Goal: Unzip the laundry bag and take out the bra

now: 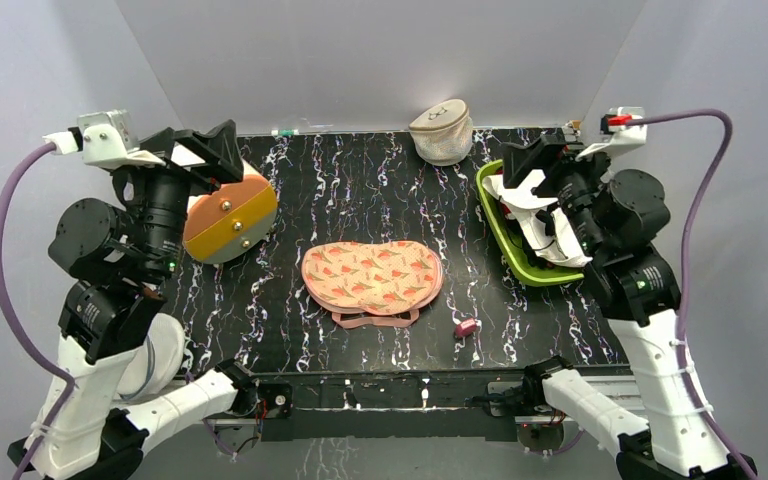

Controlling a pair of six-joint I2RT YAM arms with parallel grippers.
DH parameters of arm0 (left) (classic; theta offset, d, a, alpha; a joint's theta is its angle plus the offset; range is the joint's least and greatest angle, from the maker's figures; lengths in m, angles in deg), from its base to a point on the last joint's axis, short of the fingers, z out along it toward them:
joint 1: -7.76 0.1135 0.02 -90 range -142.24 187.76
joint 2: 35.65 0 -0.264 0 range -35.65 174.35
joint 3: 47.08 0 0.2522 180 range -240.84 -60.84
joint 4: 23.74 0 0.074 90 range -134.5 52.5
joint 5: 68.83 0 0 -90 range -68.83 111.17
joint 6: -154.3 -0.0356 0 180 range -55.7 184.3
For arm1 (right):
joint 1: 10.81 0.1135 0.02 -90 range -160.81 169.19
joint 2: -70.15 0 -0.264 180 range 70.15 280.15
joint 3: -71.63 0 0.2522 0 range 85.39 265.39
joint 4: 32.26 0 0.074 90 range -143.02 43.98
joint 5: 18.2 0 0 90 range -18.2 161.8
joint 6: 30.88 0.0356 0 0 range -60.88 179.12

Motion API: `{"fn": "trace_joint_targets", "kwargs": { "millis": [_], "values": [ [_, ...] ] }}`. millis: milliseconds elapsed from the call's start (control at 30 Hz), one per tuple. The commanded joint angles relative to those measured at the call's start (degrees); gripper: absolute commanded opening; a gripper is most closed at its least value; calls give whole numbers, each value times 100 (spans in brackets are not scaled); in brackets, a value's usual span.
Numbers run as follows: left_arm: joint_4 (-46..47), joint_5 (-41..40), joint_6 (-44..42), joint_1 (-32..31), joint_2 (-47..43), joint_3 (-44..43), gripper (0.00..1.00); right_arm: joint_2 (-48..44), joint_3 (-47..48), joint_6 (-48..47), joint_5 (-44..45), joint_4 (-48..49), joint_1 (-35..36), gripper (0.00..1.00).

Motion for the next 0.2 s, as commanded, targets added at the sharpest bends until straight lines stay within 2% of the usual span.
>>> {"fn": "trace_joint_targets", "kwargs": {
  "millis": [0, 167],
  "values": [
    [-102, -149, -229, 4, 115, -27, 98, -71, 153, 14, 271, 343, -17, 98],
    [-289, 22, -70, 3, 191, -24, 99, -12, 171, -79, -62, 21, -16, 98]
  ]
}}
